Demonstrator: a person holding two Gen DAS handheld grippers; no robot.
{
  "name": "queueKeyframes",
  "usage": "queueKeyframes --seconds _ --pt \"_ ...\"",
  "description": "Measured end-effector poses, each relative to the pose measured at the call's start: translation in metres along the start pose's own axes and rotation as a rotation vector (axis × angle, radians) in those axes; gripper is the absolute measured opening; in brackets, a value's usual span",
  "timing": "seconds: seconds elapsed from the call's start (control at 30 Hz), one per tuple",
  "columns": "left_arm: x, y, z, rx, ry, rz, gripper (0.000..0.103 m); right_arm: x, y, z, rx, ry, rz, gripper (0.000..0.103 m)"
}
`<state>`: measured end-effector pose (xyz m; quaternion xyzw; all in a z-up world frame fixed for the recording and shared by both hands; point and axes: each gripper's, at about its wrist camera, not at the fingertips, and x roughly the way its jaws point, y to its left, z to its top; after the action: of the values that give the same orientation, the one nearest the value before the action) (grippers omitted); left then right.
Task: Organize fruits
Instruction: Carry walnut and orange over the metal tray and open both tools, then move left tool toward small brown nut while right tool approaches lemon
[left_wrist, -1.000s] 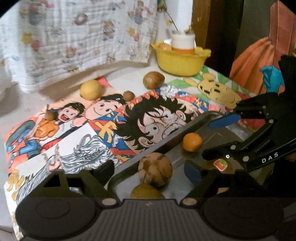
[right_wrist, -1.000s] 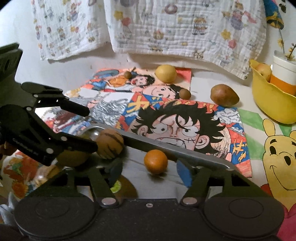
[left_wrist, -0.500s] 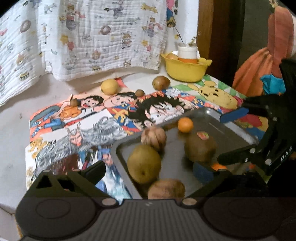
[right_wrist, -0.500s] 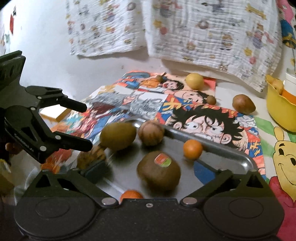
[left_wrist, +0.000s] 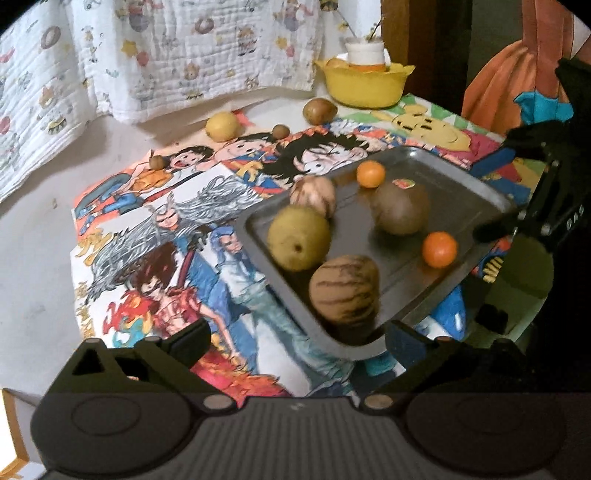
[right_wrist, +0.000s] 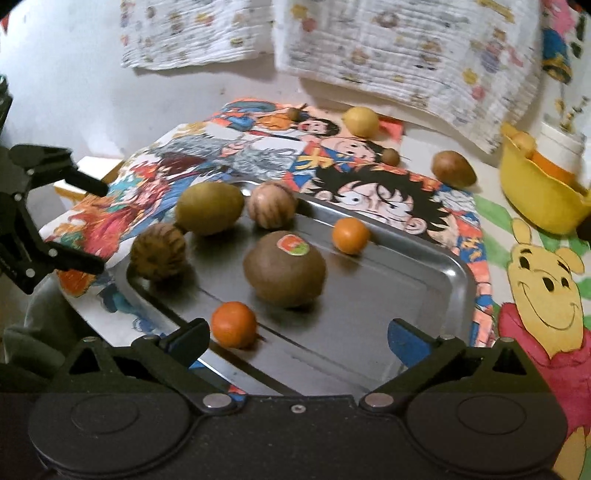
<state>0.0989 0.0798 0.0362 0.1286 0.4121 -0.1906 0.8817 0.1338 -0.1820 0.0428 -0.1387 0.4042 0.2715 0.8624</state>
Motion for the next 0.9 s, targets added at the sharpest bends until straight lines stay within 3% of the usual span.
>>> queueKeyframes --seconds 0.57,0.9 --pt "0.009 0.033 0.028 -0.031 -0.005 0.061 0.103 0.017 -0.034 0.024 0.022 -0.019 -0.035 0.102" --pt "0.030 0.074 0.052 -0.125 -0.027 0.123 0.103 0.043 -0.055 0.057 0.015 -0.033 -0.034 0.102"
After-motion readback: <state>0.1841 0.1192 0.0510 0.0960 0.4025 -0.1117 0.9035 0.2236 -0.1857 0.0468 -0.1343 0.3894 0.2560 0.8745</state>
